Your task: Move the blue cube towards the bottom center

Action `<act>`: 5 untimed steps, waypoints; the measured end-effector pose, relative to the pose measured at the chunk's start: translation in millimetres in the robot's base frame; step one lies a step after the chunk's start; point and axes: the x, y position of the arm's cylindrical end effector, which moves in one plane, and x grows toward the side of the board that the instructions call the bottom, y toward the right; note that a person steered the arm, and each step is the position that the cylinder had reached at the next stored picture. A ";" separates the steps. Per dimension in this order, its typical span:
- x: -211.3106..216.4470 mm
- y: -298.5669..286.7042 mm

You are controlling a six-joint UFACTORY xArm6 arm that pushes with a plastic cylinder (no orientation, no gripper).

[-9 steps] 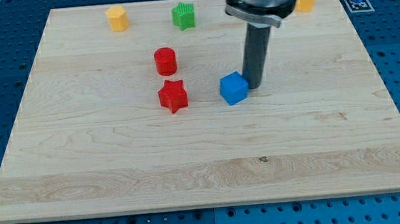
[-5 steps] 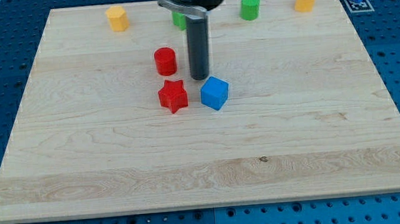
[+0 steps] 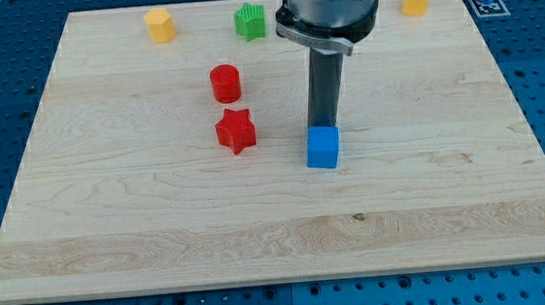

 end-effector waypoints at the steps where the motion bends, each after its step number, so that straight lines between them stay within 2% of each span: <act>1: 16.7 3.8; 2: 18.1 22.1; 5: 41.6 14.9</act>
